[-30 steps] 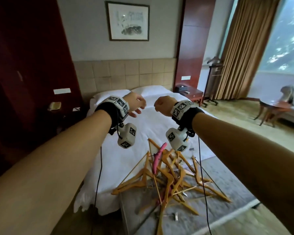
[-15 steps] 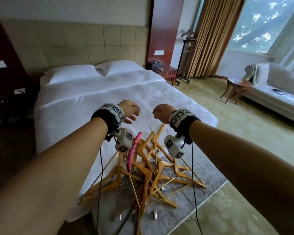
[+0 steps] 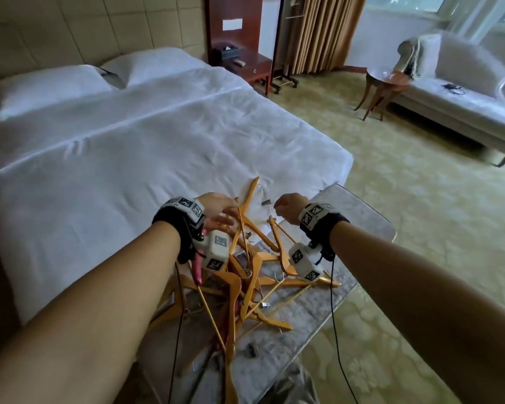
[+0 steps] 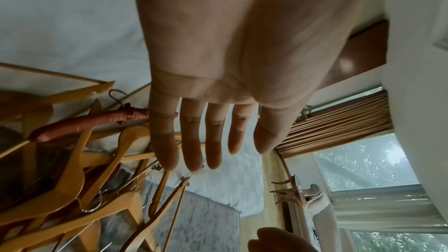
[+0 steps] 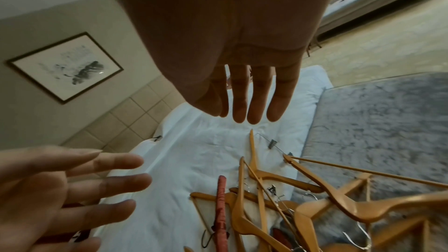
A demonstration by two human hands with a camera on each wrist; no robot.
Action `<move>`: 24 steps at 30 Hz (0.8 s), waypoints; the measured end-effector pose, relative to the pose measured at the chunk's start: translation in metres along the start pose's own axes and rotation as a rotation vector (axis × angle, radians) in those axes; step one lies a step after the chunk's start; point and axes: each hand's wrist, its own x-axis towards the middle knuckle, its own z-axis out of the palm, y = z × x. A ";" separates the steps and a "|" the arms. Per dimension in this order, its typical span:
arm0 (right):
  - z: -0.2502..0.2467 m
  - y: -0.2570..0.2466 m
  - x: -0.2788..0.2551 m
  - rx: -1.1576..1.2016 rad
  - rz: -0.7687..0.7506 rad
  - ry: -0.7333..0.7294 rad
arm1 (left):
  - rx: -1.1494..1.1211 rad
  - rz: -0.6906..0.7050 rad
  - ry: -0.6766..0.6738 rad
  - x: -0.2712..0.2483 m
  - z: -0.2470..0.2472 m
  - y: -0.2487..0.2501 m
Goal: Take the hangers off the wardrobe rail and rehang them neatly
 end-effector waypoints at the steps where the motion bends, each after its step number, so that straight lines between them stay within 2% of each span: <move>1: 0.003 0.013 0.008 0.031 0.017 -0.009 | -0.022 -0.038 -0.052 0.009 0.008 -0.002; 8: 0.022 0.107 0.072 0.175 0.129 -0.089 | -0.049 -0.106 0.084 0.096 0.055 -0.010; 15: 0.059 0.214 0.158 0.208 0.243 -0.282 | -0.146 -0.211 0.278 0.198 0.111 -0.023; 18: 0.086 0.259 0.190 0.264 0.300 -0.359 | -0.160 -0.299 0.327 0.236 0.135 -0.045; 24: 0.126 0.317 0.229 0.337 0.421 -0.470 | -0.192 -0.514 0.360 0.294 0.161 -0.093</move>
